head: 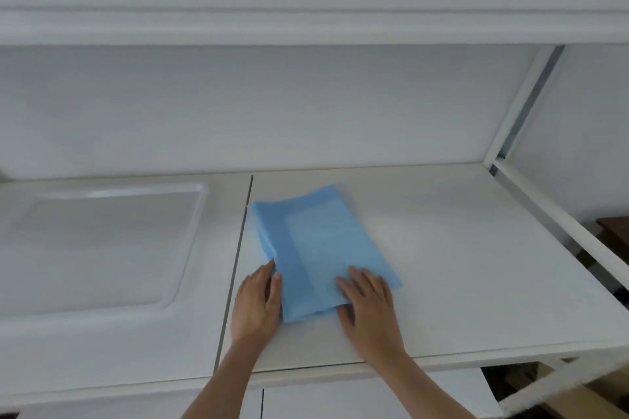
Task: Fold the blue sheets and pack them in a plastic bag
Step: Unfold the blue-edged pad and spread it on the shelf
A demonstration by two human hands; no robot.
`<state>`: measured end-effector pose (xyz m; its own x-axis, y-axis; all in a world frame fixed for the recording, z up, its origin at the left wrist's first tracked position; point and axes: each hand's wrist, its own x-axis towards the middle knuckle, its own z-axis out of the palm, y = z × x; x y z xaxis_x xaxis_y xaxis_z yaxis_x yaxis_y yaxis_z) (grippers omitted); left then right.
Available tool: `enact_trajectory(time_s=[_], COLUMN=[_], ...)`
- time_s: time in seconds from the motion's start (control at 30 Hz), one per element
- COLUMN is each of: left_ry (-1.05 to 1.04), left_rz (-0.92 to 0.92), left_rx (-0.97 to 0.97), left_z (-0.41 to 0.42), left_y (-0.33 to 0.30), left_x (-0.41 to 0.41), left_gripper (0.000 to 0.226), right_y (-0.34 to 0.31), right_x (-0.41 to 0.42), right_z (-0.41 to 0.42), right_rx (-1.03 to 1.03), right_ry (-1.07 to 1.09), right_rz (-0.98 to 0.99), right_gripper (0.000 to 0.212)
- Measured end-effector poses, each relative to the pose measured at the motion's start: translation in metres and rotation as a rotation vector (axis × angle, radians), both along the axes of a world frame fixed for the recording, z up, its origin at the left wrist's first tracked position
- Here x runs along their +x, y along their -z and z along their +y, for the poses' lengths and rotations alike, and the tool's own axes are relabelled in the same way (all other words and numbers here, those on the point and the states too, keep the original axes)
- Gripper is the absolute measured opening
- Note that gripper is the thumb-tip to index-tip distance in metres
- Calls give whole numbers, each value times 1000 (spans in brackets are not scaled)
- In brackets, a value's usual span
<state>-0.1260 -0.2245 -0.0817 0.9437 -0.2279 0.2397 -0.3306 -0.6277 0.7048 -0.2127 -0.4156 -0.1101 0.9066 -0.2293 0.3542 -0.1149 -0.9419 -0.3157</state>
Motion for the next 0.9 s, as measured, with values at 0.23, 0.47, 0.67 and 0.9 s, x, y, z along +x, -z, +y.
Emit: enact_trajectory(time_s=[0.23, 0.47, 0.67, 0.9], left_ry=[-126, -205, -233, -220], left_rz=[77, 127, 98, 154], left_rx=[-28, 51, 92, -9], left_z=[-4, -11, -13, -12], left_y=[5, 2, 2, -2], left_x=[4, 6, 6, 1], left_gripper=[37, 14, 9, 4], right_y=[-15, -31, -42, -49], right_x=[0, 5, 6, 20], right_z=[-3, -31, -67, -105], right_rx=[65, 504, 703, 643], right_ry=[235, 267, 210, 276], right_rz=[-45, -135, -319, -333], right_gripper=[21, 26, 25, 16])
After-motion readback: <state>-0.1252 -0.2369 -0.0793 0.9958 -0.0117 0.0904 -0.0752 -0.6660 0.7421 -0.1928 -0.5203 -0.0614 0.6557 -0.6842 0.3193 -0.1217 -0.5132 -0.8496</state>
